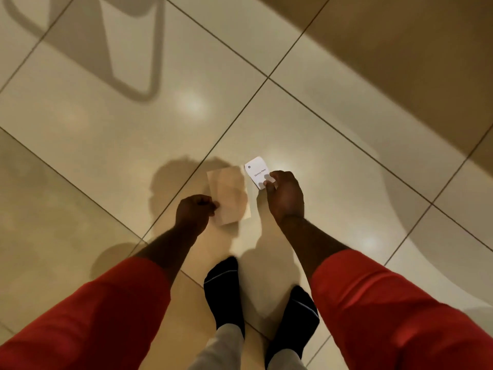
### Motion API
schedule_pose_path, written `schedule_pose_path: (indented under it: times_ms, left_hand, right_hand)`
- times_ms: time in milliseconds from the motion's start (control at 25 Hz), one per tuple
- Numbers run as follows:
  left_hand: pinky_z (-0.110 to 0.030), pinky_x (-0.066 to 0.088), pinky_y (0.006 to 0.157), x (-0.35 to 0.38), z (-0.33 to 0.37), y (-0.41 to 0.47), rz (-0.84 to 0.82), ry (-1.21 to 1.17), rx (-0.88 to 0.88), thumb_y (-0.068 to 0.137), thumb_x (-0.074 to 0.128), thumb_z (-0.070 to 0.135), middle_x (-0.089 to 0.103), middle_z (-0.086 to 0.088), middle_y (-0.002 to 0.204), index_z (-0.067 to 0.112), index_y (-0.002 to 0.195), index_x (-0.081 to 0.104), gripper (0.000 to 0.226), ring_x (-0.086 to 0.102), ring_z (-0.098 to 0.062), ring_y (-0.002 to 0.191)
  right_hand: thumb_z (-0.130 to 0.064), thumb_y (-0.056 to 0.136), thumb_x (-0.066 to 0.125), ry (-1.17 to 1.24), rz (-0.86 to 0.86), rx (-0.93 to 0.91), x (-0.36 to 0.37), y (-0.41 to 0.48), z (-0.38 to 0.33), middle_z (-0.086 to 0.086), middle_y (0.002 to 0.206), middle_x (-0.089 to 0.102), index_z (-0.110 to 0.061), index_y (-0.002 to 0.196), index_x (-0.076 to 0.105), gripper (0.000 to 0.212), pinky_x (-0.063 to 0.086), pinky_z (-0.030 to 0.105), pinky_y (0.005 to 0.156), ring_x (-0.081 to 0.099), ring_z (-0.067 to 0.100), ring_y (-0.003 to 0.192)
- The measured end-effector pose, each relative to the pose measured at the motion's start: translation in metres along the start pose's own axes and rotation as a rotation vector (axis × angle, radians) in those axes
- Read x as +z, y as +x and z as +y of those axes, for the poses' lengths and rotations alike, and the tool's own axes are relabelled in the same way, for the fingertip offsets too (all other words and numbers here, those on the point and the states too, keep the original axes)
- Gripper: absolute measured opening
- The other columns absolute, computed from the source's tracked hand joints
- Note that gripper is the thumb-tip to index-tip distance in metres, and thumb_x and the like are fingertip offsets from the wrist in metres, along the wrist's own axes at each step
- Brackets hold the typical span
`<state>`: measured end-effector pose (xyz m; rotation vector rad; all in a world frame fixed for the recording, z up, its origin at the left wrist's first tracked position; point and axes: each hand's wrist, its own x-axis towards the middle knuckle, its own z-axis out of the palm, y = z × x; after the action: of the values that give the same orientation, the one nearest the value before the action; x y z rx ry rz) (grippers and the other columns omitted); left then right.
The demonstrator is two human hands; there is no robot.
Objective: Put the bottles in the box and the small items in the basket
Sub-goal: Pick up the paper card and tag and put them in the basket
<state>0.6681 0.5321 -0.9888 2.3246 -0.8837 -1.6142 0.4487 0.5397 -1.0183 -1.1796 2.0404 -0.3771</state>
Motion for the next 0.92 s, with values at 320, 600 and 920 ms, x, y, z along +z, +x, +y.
schedule_pose_path:
  times_ms: [320, 600, 920]
  left_hand:
    - [-0.05, 0.056, 0.094, -0.001, 0.0, 0.046, -0.023, 0.014, 0.021, 0.088, 0.075, 0.014, 0.074, -0.018, 0.097, 0.009, 0.086, 0.073, 0.005, 0.068, -0.038, 0.097]
    - [-0.034, 0.052, 0.076, -0.016, 0.028, 0.014, -0.043, -0.025, 0.004, 0.088, 0.076, 0.01, 0.073, -0.016, 0.092, 0.003, 0.091, 0.073, 0.008, 0.067, -0.025, 0.077]
    - [-0.023, 0.047, 0.061, -0.06, 0.139, -0.175, -0.11, -0.07, 0.059, 0.087, 0.075, 0.005, 0.072, -0.01, 0.085, 0.004, 0.092, 0.074, 0.005, 0.068, -0.022, 0.072]
  right_hand:
    - [-0.017, 0.089, 0.069, -0.189, 0.027, 0.045, 0.04, 0.03, -0.002, 0.011, 0.12, 0.061, -0.012, 0.125, 0.058, 0.039, 0.045, 0.044, 0.089, 0.058, 0.034, 0.11]
    - [-0.028, 0.094, 0.065, 0.039, 0.026, 0.139, 0.004, -0.001, -0.024, 0.008, 0.086, 0.072, -0.018, 0.095, 0.057, 0.012, 0.051, 0.04, 0.068, 0.064, 0.036, 0.081]
    - [-0.009, 0.1, 0.05, 0.207, 0.181, 0.143, -0.165, -0.122, -0.109, 0.014, 0.098, 0.065, -0.005, 0.095, 0.063, 0.015, 0.039, 0.03, 0.071, 0.061, 0.034, 0.087]
